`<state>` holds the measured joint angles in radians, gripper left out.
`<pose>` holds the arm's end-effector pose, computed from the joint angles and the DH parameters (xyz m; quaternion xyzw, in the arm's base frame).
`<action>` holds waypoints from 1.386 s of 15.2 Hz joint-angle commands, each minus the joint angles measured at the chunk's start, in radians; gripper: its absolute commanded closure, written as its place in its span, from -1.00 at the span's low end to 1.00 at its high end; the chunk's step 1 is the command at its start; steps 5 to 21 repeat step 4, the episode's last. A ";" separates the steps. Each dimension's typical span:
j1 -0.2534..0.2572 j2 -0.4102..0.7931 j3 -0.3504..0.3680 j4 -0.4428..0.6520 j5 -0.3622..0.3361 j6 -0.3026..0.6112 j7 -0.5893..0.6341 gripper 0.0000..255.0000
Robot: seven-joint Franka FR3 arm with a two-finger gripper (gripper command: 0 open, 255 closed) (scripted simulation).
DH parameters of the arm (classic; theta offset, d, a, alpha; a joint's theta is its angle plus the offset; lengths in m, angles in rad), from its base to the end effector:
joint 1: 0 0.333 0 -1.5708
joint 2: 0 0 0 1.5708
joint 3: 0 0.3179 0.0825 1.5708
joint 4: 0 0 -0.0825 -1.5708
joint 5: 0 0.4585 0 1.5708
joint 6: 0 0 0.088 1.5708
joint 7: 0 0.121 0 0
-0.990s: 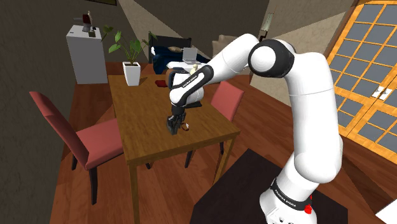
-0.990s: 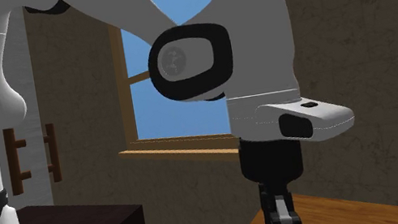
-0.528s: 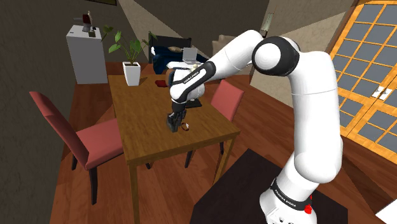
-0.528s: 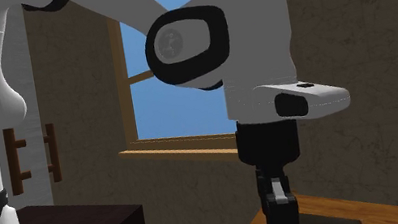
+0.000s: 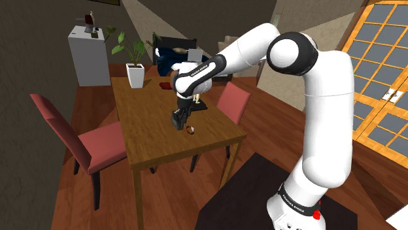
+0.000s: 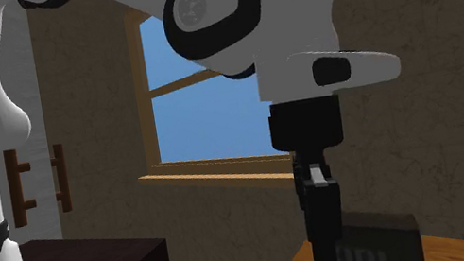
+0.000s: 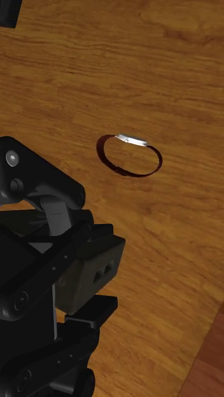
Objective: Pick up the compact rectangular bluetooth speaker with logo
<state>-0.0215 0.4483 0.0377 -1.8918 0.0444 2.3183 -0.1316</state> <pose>0.6842 0.0120 0.2014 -0.9980 -0.0568 0.0094 0.0249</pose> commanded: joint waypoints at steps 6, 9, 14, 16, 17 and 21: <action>0.000 -0.027 0.000 0.007 0.000 -0.034 0.001 1.00; 0.000 -0.027 0.000 0.007 0.000 -0.034 0.001 1.00; 0.000 -0.027 0.000 0.007 0.000 -0.034 0.001 1.00; 0.000 -0.027 0.000 0.007 0.000 -0.034 0.001 1.00; 0.000 -0.027 0.000 0.007 0.000 -0.034 0.001 1.00; 0.000 -0.027 0.000 0.007 0.000 -0.034 0.001 1.00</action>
